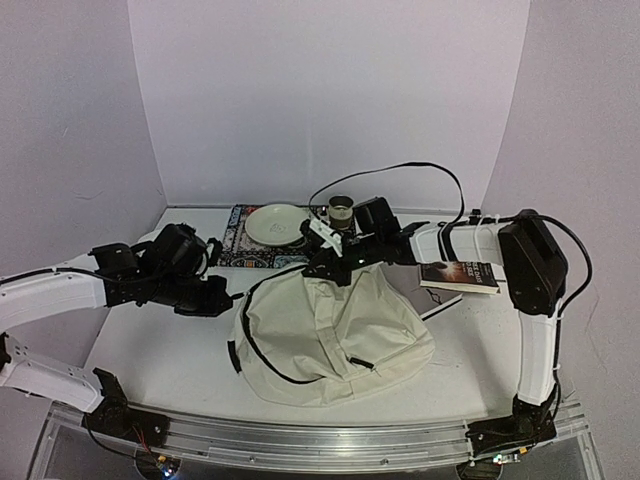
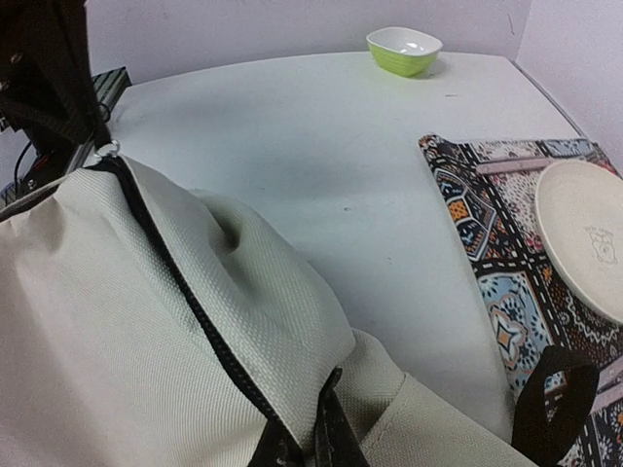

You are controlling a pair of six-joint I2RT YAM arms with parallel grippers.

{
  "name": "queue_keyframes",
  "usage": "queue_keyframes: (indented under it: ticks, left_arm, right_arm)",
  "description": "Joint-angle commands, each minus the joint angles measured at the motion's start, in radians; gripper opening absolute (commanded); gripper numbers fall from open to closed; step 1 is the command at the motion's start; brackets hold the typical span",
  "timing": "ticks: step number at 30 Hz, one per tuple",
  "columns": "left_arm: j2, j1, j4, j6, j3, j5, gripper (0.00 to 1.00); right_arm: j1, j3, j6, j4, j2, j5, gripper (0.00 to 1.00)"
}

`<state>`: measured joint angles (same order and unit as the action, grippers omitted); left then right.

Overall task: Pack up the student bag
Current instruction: Unzip the largest pocket of the student bag, then place the lower front pocket of the student bag.

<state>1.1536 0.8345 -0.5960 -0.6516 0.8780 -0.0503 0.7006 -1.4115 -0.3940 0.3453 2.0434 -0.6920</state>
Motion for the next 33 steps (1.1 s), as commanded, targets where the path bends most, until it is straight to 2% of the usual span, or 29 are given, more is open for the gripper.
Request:
queue_keyframes:
  ticks: [1, 9, 15, 19, 20, 23, 27, 30, 33]
  left_arm:
    - [-0.093, -0.01, -0.078, -0.118, -0.103, 0.042, 0.0]
    - [-0.23, 0.025, 0.003, -0.218, -0.207, 0.214, 0.0]
    - [-0.185, 0.157, 0.27, -0.304, -0.319, 0.278, 0.0]
    - [-0.094, 0.252, 0.299, -0.29, -0.296, 0.251, 0.0]
    - [-0.094, 0.255, 0.283, -0.286, -0.286, 0.232, 0.04]
    - [-0.136, 0.255, 0.199, -0.258, -0.231, 0.111, 0.35]
    - [-0.127, 0.253, -0.03, -0.189, -0.057, -0.099, 0.62]
    - [-0.085, 0.243, -0.135, -0.13, 0.064, -0.213, 0.76]
    - [-0.013, 0.196, -0.143, -0.029, 0.142, -0.25, 0.86]
  right_arm:
    - [-0.08, -0.072, 0.156, -0.011, -0.026, 0.088, 0.0]
    - [-0.08, -0.202, 0.383, 0.011, 0.035, 0.353, 0.0]
    - [-0.036, -0.253, 0.425, 0.023, 0.081, 0.336, 0.0]
    - [-0.022, -0.262, 0.41, 0.023, 0.092, 0.284, 0.0]
    - [-0.018, -0.259, 0.403, 0.023, 0.09, 0.253, 0.0]
    - [-0.003, -0.232, 0.341, 0.022, 0.073, 0.18, 0.06]
    - [0.02, -0.185, 0.29, 0.015, 0.041, 0.08, 0.16]
    - [0.041, -0.158, 0.243, -0.011, 0.02, 0.045, 0.21]
    - [0.058, -0.145, 0.214, -0.035, 0.002, 0.032, 0.24]
